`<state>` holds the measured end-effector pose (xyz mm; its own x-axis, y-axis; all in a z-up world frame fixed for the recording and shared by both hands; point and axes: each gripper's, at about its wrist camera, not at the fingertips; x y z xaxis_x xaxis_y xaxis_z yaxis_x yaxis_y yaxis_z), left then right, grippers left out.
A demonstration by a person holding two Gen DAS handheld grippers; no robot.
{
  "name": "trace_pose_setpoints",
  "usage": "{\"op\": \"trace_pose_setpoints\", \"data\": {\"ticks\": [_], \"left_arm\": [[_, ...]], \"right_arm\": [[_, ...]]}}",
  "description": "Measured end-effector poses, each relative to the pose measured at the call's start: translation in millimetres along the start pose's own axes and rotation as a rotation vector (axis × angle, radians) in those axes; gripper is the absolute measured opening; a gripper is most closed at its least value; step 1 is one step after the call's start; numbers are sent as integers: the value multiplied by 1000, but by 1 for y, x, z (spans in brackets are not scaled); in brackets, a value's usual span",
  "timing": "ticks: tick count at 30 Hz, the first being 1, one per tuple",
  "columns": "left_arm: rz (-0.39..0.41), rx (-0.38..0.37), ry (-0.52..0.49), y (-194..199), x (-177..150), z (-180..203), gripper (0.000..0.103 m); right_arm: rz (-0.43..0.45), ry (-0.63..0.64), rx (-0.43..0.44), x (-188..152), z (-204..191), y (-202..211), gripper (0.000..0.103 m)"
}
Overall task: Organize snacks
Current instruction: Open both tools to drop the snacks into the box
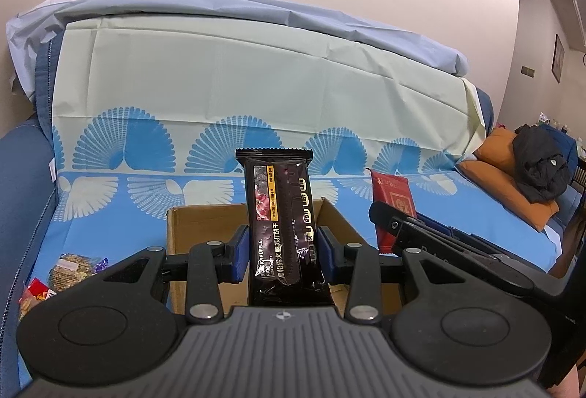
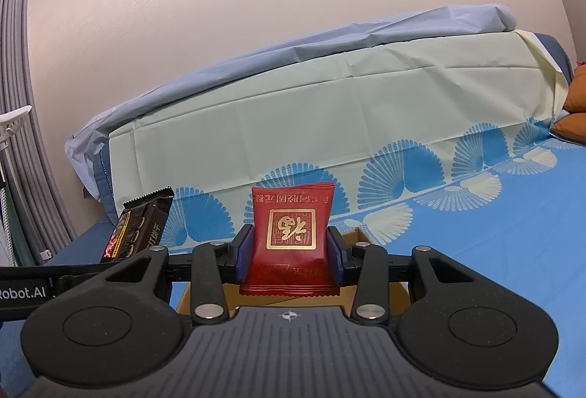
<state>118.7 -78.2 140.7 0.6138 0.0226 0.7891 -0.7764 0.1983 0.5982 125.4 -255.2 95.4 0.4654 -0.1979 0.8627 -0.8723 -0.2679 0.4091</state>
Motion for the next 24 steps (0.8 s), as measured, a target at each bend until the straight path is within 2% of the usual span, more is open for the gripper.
{"op": "trace_pose_setpoints", "data": {"ticks": [20,23,24], "left_arm": [[7,-27,-6,-6,5,13,44],[17,-32,-1,-5,6,13,68],[27,-27,3,-3,5,12,68]], "right_arm": [[-2,-14,-9,1,1,-1,43],[-46,-10,4,0,-1,-7,49],[-55,-6,-8,-1,-2,-8,55]]}}
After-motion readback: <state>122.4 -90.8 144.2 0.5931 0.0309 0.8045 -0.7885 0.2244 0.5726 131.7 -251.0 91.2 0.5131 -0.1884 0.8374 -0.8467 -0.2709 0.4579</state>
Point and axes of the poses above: each gripper's, at about its wrist camera, not at the fingertips, and y roughly against the way its jaws point, z to its right, x to its top, and after that the axes turned 11 degrees about -z, right-handed
